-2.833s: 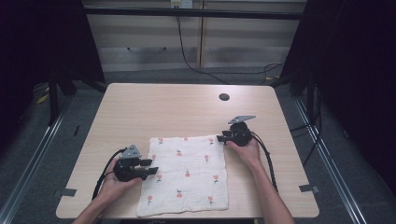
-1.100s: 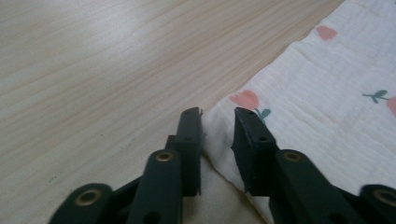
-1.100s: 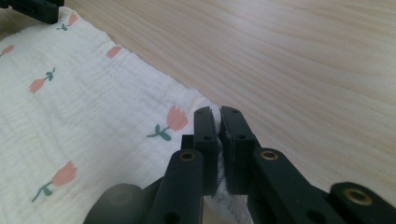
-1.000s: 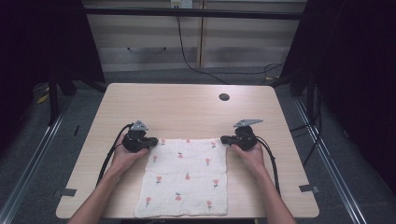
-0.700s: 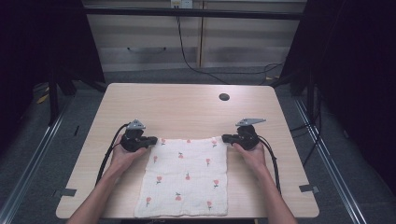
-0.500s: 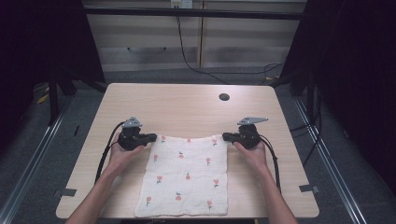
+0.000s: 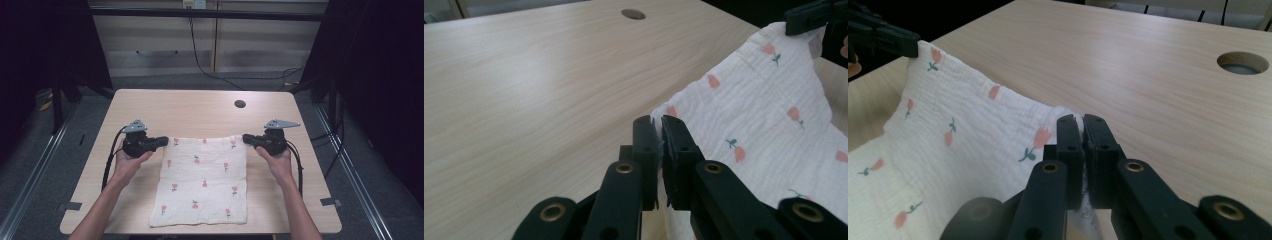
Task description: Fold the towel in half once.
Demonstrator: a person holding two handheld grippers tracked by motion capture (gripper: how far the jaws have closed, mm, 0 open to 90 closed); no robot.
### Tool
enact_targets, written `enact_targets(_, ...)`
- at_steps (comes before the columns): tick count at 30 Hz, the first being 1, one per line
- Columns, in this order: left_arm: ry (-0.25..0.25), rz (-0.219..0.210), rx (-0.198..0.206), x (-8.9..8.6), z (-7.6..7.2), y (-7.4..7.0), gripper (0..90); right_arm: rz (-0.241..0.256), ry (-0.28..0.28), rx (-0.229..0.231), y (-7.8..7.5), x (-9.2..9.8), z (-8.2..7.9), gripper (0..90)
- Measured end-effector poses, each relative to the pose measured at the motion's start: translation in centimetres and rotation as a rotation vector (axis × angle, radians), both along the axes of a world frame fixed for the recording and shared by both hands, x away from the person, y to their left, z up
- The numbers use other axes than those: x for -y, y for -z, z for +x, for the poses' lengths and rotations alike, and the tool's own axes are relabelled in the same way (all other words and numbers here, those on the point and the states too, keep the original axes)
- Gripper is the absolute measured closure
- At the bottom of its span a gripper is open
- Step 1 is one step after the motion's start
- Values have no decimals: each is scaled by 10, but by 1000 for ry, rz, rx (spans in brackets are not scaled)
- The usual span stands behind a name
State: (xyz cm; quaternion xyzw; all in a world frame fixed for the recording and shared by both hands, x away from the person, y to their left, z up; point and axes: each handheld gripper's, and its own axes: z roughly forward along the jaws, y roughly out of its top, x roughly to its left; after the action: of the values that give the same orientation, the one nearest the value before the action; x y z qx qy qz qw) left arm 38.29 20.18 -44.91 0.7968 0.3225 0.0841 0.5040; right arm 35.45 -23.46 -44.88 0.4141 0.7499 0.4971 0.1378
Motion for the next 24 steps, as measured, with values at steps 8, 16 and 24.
enact_targets(8,8,-24,32,0,-5,-11,855,23,1,30,-13,4,-5,870)
enact_targets(16,8,-73,80,0,-15,-30,855,49,-7,76,-29,7,-12,872)
enact_targets(24,29,-98,134,-4,-23,-48,855,80,-22,144,-50,7,-23,872)
